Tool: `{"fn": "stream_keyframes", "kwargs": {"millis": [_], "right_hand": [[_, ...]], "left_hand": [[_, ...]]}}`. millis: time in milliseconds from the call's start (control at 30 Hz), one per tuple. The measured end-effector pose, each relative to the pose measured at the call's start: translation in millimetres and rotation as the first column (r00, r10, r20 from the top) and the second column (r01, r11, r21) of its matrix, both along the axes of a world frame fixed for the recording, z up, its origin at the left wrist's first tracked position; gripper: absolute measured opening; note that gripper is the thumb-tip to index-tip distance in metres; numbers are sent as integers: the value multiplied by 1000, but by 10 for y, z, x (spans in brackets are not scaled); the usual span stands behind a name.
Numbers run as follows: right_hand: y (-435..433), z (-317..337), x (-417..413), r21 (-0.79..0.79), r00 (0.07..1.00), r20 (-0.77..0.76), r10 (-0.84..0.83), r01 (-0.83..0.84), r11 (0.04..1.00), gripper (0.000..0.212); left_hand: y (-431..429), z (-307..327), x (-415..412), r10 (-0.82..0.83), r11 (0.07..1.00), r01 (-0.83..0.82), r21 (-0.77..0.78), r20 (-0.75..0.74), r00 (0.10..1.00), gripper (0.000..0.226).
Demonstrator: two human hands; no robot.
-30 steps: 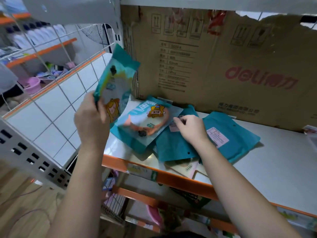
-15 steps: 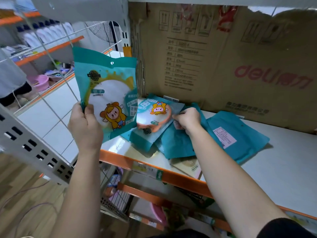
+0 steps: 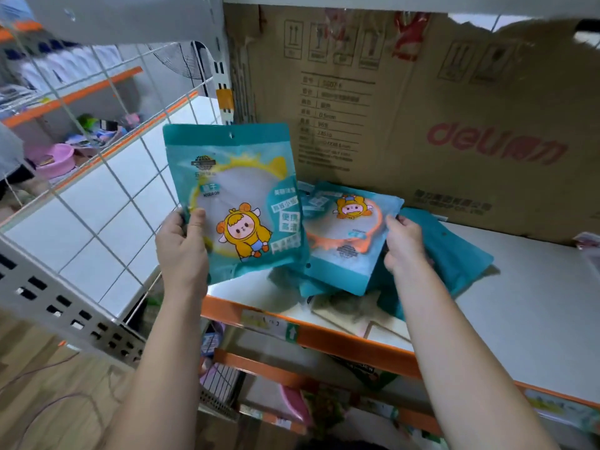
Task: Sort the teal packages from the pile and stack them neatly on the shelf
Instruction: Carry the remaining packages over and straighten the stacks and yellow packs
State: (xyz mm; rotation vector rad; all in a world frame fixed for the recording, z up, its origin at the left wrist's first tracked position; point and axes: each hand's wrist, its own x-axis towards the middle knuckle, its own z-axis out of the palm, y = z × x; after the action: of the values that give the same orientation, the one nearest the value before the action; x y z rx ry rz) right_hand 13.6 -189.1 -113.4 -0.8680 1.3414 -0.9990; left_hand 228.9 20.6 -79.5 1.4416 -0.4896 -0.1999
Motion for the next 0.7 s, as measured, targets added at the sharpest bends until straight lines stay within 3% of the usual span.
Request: {"fn": "stream_keyframes", "kwargs": {"millis": [67,167,300,467,700], "right_hand": [[-37,14,-181,3,997,-16,-71,71,997,27],[-28,26,-543,-119,978,-27,-205,201,972,25],[35,9,-1138,-127,969,-115,-221,206,970,22],[135,7,-1932,-127,947,-2,-321,318,940,3],[427,26,-3212,-263,946,88,-312,324,909,9]], "left_hand": [[-76,-43,-83,-49,999,49,-9,-86,995,15],[-210,-101,-209,-108,994,106,-18,-128,986,16],[-434,-156,-449,-200,979,202,-2,-139,970,17],[-765,-140,-1039,-317,945,323,40,-119,941,21],[-1156,-71,-2214,-506,854,514,82,-102,857,23]]}}
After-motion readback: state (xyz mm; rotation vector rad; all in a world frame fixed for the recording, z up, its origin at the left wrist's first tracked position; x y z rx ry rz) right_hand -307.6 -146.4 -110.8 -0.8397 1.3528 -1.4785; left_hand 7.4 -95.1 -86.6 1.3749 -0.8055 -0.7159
